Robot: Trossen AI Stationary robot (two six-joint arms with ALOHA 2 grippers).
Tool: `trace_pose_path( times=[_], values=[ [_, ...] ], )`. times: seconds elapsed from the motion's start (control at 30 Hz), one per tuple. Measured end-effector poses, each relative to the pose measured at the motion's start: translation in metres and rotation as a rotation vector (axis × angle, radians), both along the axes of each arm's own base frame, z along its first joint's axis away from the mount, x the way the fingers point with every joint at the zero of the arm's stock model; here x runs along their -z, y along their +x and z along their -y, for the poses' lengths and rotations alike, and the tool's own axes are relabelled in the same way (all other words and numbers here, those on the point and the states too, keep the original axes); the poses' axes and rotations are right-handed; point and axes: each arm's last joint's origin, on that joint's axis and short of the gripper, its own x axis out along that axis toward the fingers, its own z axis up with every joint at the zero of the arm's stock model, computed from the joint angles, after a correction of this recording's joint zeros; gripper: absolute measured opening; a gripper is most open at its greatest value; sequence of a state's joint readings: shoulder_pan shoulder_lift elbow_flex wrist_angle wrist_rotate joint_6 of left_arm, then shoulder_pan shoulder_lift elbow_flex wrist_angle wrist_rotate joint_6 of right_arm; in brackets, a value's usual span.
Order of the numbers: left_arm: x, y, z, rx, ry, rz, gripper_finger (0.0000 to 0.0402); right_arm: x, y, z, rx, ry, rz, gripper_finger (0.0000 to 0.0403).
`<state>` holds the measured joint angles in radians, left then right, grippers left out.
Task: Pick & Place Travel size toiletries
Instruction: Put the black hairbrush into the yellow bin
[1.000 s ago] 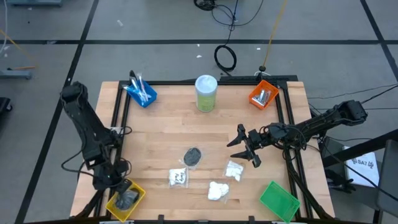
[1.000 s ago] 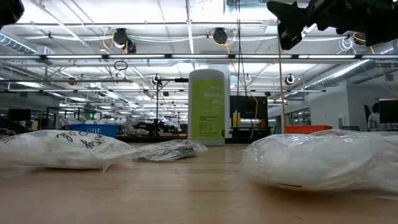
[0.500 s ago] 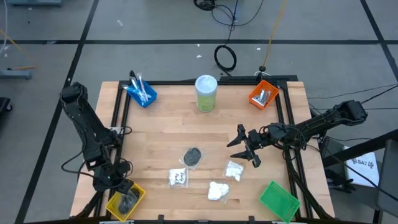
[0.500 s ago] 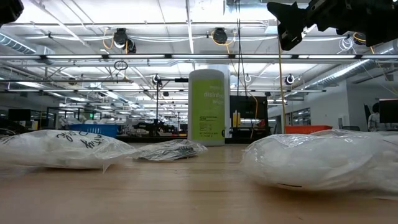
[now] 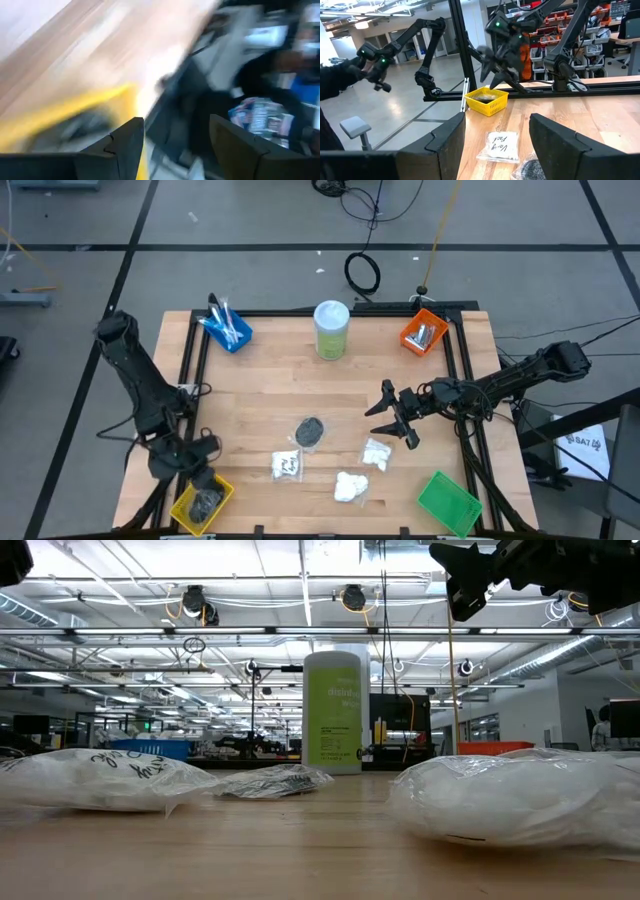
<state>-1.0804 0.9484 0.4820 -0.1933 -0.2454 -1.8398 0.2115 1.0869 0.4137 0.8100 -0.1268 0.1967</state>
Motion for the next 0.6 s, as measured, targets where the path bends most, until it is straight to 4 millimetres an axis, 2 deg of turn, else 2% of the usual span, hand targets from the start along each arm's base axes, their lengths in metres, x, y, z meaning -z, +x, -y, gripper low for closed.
trace_pose_path(
  times=[0.2,0.37,0.47,0.53,0.6],
  values=[
    [-0.027,0.035,-0.017,-0.018,0.147,0.458,0.0204,0.000,0.000,0.000,0.000,0.000,-0.001,0.0208],
    [-0.043,0.064,-0.039,-0.129,0.464,0.771,0.0195,0.000,0.000,0.000,0.000,0.000,-0.001,0.0208],
    [-0.046,0.081,-0.057,-0.208,0.575,0.819,0.0191,0.000,0.000,0.000,0.000,0.000,-0.001,0.0208],
    [-0.042,0.096,-0.068,-0.239,0.628,0.766,0.0189,0.000,0.000,0.000,0.000,0.008,-0.003,0.0208],
    [-0.036,0.112,-0.075,-0.192,0.684,0.683,0.0184,0.000,0.000,0.000,-0.001,0.018,-0.007,0.0208]
  ],
)
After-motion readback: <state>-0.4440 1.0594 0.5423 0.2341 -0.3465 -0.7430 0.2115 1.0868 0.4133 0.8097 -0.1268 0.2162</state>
